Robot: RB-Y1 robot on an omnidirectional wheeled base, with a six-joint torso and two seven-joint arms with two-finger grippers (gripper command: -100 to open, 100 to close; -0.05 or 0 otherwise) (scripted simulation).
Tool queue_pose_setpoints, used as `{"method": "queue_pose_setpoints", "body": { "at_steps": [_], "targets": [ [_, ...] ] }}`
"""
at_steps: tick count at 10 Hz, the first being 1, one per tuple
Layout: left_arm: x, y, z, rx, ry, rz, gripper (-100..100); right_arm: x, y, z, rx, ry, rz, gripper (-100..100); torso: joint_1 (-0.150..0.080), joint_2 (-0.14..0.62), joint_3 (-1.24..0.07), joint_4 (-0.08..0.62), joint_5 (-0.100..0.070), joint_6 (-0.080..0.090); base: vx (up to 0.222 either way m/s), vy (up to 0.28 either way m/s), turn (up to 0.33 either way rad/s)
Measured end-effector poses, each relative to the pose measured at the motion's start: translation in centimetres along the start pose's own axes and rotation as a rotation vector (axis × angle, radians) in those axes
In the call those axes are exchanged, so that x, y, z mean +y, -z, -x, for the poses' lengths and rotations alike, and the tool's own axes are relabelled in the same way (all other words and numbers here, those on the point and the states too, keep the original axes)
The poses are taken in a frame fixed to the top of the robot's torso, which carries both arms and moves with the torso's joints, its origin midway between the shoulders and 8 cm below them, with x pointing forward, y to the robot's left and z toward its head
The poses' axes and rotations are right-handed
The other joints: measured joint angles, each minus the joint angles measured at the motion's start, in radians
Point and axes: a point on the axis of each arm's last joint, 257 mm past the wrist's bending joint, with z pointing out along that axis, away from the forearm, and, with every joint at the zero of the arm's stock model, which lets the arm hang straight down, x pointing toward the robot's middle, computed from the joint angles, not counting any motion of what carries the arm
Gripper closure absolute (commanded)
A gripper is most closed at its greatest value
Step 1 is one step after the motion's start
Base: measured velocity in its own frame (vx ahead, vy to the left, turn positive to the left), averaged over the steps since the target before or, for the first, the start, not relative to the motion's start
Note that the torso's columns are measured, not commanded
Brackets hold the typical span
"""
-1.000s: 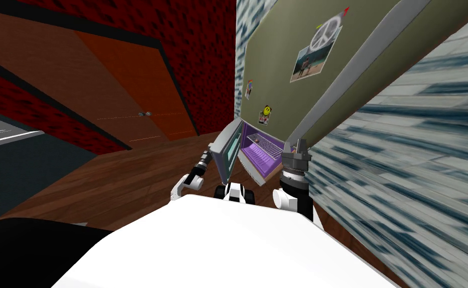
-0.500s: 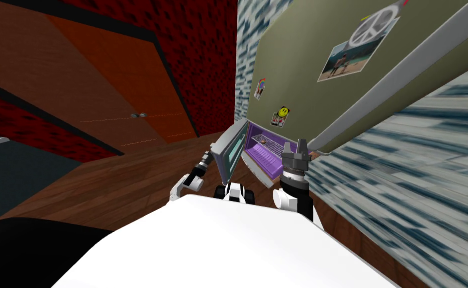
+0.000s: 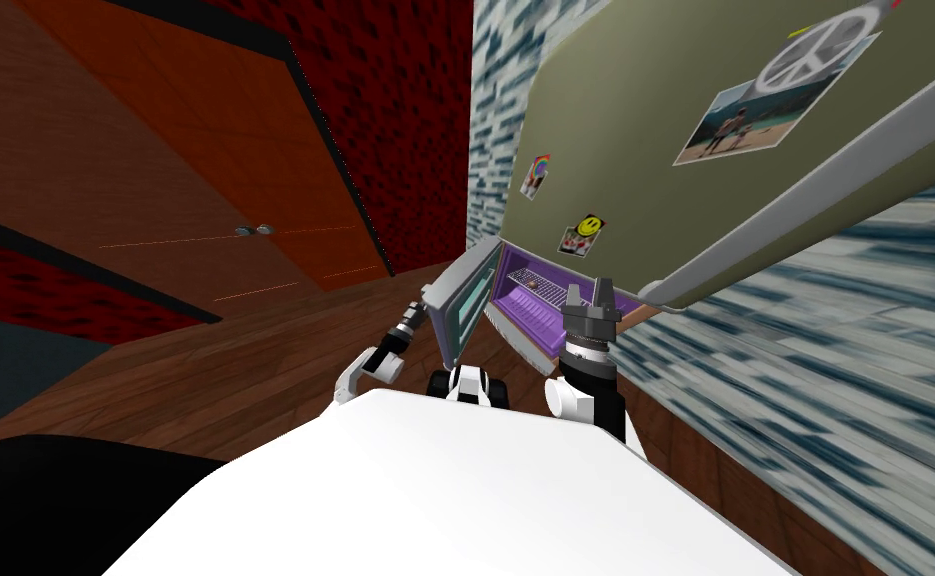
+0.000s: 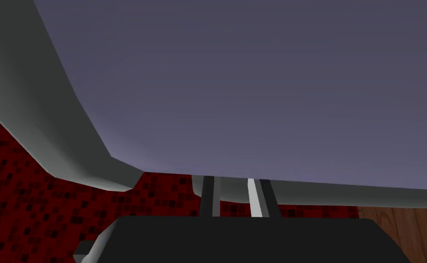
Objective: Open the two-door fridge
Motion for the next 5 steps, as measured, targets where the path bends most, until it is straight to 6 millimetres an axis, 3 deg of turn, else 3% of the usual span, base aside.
{"method": "queue_pose_setpoints", "body": {
  "at_steps": [2,5],
  "targets": [
    [0.8,0.4,0.7,0.012,-0.083,0.037,-100,0.0,0.0,0.0,0.000,0.000,0.000,0,0.008,-0.001,-0.002,0.005,-0.001,0.002,-0.003,0.000,-0.010],
    [0.6,0.6,1.7,0.036,-0.208,0.055,-100,0.0,0.0,0.0,0.000,0.000,0.000,0,0.011,-0.001,-0.002,0.005,0.000,0.001,0.003,0.021,-0.018]
  ]
}}
